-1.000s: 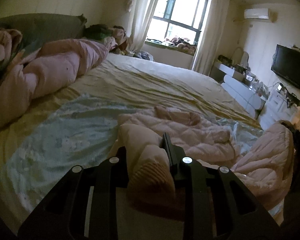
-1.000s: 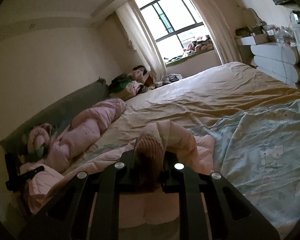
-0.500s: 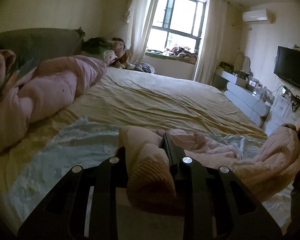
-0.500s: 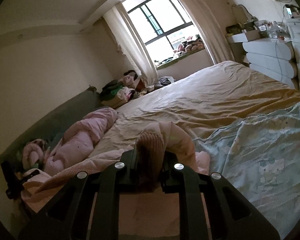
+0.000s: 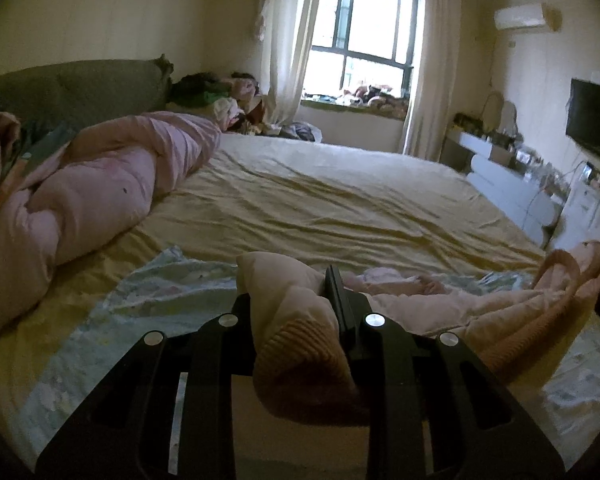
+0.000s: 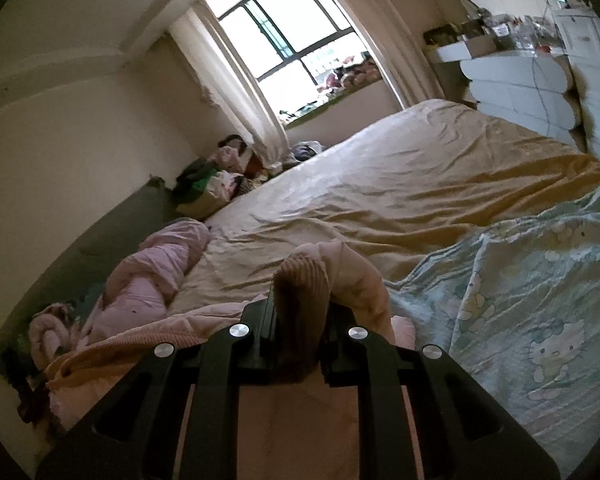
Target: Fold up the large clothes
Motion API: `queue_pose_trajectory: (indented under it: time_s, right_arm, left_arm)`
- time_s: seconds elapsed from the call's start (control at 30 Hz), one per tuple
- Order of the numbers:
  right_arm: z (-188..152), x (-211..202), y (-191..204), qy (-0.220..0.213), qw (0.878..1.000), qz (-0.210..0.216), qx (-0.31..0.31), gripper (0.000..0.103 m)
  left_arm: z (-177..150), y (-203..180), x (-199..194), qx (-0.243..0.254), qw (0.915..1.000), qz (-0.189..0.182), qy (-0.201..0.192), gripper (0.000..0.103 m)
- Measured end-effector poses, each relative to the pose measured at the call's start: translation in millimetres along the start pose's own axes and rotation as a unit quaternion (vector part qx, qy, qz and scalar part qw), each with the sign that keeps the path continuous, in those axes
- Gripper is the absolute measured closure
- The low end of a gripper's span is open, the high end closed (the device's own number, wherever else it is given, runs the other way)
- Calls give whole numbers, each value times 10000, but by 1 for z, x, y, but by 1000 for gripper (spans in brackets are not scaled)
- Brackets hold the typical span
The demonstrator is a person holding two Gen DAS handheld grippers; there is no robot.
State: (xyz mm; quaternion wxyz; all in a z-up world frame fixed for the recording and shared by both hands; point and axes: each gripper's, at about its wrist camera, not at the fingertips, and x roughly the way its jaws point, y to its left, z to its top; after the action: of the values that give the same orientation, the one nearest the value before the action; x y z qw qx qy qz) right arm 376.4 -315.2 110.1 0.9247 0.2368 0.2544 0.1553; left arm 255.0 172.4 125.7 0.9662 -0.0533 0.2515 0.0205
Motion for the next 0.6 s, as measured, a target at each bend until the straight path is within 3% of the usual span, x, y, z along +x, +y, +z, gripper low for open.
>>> queue_pose_trajectory:
  time_s: [0.33, 0.6]
  right_arm:
    - [-8, 54, -14, 242, 9981, -569, 34, 89]
    - [-13, 101, -28, 608, 9937, -927, 184, 88]
  left_arm:
    - [-3, -1, 45, -58, 9999, 122, 52, 83]
    - [-12, 6, 78, -291, 9994, -17, 159, 72]
